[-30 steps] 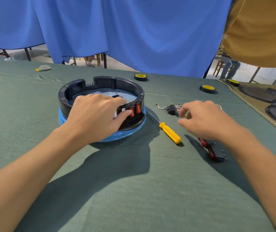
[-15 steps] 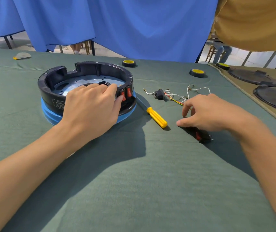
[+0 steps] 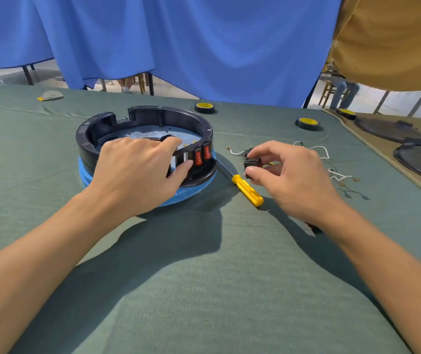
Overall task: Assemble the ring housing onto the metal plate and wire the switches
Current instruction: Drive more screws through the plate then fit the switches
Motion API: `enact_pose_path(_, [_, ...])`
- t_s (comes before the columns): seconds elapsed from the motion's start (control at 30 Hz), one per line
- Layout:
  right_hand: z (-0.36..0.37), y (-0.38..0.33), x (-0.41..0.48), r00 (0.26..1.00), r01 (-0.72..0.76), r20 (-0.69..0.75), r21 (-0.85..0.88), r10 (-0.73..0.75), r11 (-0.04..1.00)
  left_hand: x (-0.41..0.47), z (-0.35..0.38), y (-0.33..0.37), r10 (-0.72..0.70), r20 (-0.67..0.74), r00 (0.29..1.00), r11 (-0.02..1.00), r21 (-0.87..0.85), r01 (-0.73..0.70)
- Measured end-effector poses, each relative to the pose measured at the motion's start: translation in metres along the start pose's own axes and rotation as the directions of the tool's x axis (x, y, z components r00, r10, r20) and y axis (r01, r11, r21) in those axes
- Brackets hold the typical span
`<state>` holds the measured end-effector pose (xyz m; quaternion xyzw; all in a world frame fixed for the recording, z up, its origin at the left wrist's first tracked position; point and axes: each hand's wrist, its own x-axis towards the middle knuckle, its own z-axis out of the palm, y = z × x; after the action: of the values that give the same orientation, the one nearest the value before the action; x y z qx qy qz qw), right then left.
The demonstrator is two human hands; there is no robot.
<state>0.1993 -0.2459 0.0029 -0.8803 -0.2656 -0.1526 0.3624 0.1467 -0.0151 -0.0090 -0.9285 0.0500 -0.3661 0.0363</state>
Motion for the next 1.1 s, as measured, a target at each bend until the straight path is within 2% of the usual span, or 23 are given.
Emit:
enact_pose_path(0.17, [0.014, -0.008, -0.006, 0.997, 0.042, -0.066, 0.046, -0.039, 0.998, 0.001, 0.000, -0.007, 0.059, 0.032, 0.998, 0.998, -0.002, -0.059])
enact_pose_path(0.37, [0.031, -0.029, -0.007, 0.985, 0.155, -0.117, 0.284, -0.126, 0.946, 0.003, -0.005, -0.011, 0.061, 0.034, 0.998, 0.998, 0.017, -0.061])
enact_pose_path(0.57, [0.048, -0.039, 0.008, 0.966, 0.257, -0.078, 0.193, -0.246, 0.947, 0.004, -0.007, -0.016, 0.110, 0.052, 0.993, 0.993, 0.032, -0.112])
enact_pose_path(0.73, [0.062, -0.037, 0.009, 0.944, 0.312, -0.145, 0.105, -0.296, 0.944, 0.003, -0.009, -0.017, 0.080, 0.032, 0.996, 0.996, -0.030, -0.079])
enact_pose_path(0.83, [0.068, -0.035, 0.008, 0.937, 0.325, -0.171, 0.107, -0.304, 0.940, 0.003, -0.009, -0.015, 0.059, 0.036, 0.998, 0.995, -0.087, -0.056])
enact_pose_path(1.1, [0.073, -0.041, 0.006, 0.921, 0.347, -0.221, 0.089, -0.321, 0.934, 0.002, -0.004, -0.014, 0.003, 0.011, 1.000, 0.995, -0.101, -0.002])
